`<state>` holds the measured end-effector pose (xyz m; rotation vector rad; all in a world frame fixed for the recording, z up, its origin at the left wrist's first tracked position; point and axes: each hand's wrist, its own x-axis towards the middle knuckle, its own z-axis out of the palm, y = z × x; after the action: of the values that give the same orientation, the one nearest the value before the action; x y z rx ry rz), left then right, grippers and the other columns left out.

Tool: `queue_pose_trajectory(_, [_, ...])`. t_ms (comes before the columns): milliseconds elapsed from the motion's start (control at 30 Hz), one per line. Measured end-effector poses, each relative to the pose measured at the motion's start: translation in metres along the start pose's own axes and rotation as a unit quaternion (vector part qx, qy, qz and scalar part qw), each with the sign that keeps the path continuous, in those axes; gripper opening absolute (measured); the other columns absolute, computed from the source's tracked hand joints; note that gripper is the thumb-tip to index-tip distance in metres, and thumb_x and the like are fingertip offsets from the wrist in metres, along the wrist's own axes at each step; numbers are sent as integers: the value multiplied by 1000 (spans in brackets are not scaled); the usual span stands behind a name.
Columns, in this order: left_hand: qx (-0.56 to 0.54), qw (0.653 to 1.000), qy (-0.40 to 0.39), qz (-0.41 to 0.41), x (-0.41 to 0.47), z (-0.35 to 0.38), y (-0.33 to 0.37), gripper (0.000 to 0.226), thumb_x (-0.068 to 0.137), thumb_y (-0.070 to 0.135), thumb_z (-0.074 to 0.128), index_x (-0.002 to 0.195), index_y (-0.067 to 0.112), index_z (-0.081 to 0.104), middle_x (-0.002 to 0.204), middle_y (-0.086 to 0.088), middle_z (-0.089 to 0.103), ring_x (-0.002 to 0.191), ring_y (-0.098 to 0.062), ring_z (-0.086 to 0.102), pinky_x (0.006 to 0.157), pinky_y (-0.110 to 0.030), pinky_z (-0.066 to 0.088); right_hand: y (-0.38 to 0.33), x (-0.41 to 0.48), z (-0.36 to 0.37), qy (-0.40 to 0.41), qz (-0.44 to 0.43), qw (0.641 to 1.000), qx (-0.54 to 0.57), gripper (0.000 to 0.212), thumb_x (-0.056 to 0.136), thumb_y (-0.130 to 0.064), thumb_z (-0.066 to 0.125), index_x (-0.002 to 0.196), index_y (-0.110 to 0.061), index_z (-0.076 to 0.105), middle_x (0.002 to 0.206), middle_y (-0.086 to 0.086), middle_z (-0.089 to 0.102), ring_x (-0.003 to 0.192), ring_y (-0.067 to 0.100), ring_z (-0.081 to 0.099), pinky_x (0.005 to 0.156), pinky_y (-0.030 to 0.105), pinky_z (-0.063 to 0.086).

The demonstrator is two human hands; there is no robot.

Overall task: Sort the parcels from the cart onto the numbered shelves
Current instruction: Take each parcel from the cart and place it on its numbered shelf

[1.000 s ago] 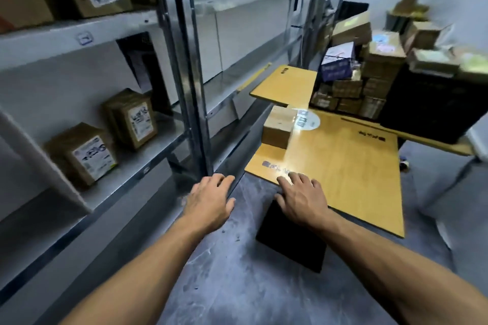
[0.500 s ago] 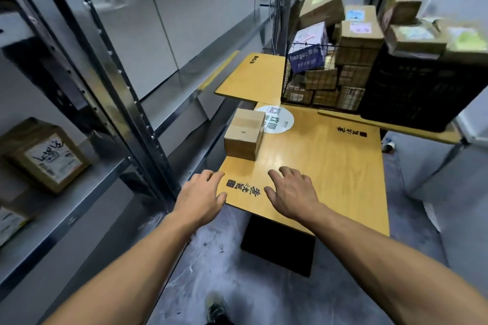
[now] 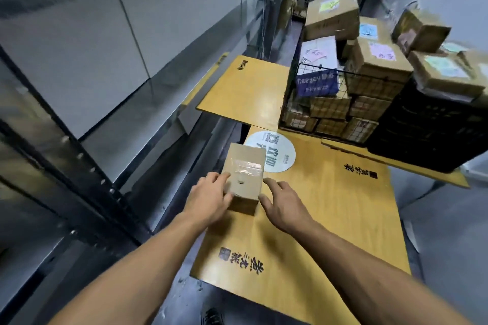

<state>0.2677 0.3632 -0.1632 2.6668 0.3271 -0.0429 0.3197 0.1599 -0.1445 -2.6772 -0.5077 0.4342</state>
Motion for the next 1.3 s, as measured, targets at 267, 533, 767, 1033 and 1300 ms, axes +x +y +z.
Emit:
queue_pose_trajectory(267, [-134, 989, -49, -40, 20, 32, -16, 60, 94, 39, 55, 148, 24, 32, 146, -3, 41, 132, -23, 40, 111, -41, 33, -8, 39, 23, -26, 85, 978, 187, 60, 102, -41, 49, 156, -33, 25, 139, 16, 52, 126, 33, 51, 106, 38, 41])
queue_pose_trajectory(533, [-250, 968, 11, -22, -2, 26, 15, 52, 88, 46, 57, 137, 35, 46, 131, 9, 41, 120, -8, 45, 105, -33, 39, 3, 32, 26, 39, 117, 917, 381, 47, 98, -37, 60, 142, -33, 45, 142, 0, 55, 126, 20, 54, 108, 39, 44])
queue_pose_trajectory(767, [-389, 912, 125, -30, -12, 21, 58, 47, 85, 36, 60, 120, 64, 45, 120, 30, 48, 118, 0, 51, 92, -14, 43, 46, -10, 3, 64, 102, 817, 564, 36, 94, -37, 62, 123, -56, 54, 135, 1, 58, 115, 19, 65, 95, 50, 56])
queue_pose_trajectory(1033, [-452, 888, 56, -62, -35, 45, 94, 57, 79, 69, 57, 132, 57, 42, 135, 20, 52, 124, -2, 51, 104, -39, 45, 83, -33, -18, 40, 37, 849, 526, 40, 98, -38, 56, 130, -60, 49, 141, -13, 55, 128, 13, 56, 107, 47, 48])
queue_pose_trajectory(1300, [-332, 935, 121, -38, -58, 49, 130, 56, 84, 53, 62, 135, 55, 38, 132, 25, 46, 121, 12, 44, 93, -5, 34, 98, -43, -43, 62, 9, 916, 397, 42, 96, -42, 57, 138, -34, 55, 132, -6, 54, 118, 3, 56, 101, 28, 47])
